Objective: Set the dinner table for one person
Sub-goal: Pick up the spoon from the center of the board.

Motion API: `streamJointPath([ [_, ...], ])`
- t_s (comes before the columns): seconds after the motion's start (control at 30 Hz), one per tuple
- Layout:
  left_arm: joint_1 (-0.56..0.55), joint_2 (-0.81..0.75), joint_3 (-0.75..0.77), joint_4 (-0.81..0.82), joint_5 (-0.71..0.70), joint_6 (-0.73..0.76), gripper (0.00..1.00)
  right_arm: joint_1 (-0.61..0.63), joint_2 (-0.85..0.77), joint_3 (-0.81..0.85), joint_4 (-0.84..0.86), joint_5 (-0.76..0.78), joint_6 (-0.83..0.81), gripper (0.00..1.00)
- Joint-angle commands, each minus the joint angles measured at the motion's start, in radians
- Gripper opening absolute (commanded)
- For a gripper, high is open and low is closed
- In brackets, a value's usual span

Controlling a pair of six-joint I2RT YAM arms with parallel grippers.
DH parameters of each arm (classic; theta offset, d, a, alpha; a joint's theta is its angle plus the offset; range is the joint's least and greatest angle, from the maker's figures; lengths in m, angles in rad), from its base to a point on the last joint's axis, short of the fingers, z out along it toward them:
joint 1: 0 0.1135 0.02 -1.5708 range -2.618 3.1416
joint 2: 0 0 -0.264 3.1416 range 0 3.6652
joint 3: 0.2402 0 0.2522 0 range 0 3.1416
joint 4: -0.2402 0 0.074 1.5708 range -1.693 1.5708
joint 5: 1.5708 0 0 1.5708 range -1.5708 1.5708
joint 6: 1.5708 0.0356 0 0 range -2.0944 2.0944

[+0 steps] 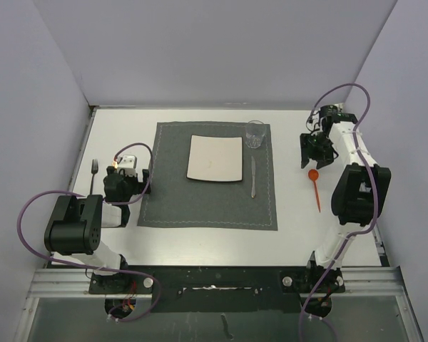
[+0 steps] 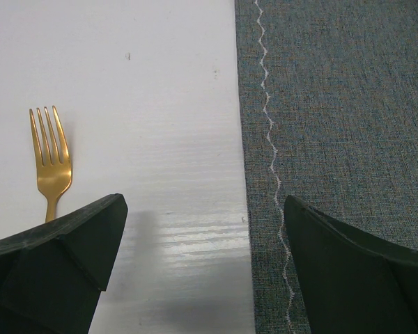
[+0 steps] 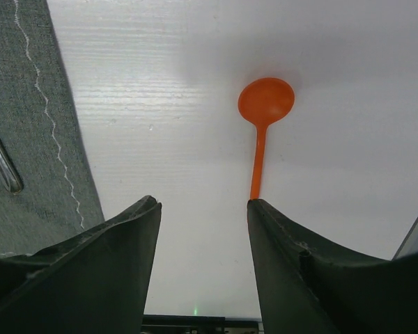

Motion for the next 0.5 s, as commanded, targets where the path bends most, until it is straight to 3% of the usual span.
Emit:
streamJointPath([
  [0.0, 0.005, 0.014, 0.028, 0.040, -0.004, -0.012, 0.98, 0.003, -0.013, 0.003, -0.012, -0.036, -0.039, 0.53],
  [0.13, 0.005, 0.015, 0.028, 0.039, -0.004, -0.012, 0.98, -0.011, -0.056, -0.092, 0.048, -0.044, -0.057, 0.52],
  [0.3, 0.006, 0.015, 0.028, 0.039, -0.004, -0.012, 0.98, -0.073, -0.147, -0.265, 0.220, -0.209, -0.063, 0.52],
  [0.47, 0.006, 0.014, 0.028, 0.039, -0.004, -0.011, 0.98, -0.091, -0.173, -0.327, 0.271, -0.174, -0.074, 0.53],
])
